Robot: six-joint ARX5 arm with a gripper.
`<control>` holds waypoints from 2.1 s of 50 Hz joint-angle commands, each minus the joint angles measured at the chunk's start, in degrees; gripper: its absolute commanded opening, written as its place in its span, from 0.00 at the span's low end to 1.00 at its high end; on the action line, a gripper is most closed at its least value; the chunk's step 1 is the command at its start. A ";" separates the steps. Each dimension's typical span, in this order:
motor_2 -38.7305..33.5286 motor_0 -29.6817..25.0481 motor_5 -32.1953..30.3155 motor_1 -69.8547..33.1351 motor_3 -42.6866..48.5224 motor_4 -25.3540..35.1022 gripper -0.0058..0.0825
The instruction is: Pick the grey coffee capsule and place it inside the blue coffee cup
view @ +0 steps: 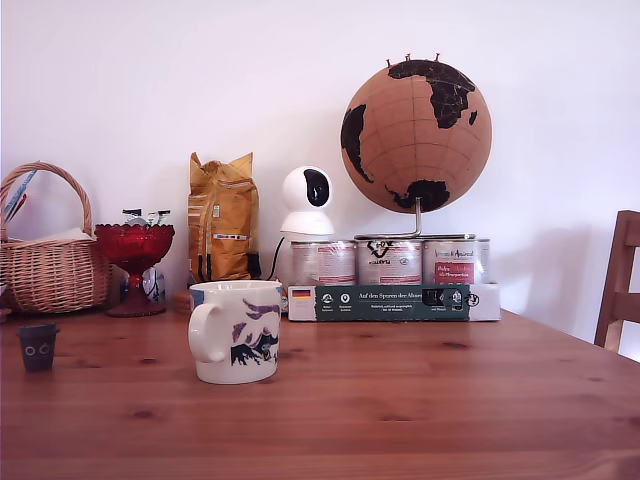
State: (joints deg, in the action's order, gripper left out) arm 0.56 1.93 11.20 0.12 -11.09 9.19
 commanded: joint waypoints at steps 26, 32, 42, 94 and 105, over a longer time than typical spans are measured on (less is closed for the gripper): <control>14.14 -0.02 -0.76 -41.86 -5.73 7.89 0.06; 14.43 -0.09 -3.39 -51.58 -7.67 8.68 0.31; 14.43 -0.92 -8.09 -63.41 -12.76 9.53 0.63; 26.10 -2.05 -13.00 -105.63 -42.66 3.45 0.58; 27.78 -2.10 -13.05 -106.66 -39.69 4.33 0.29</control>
State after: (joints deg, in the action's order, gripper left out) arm 28.38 -0.19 -1.52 -105.56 -50.98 13.41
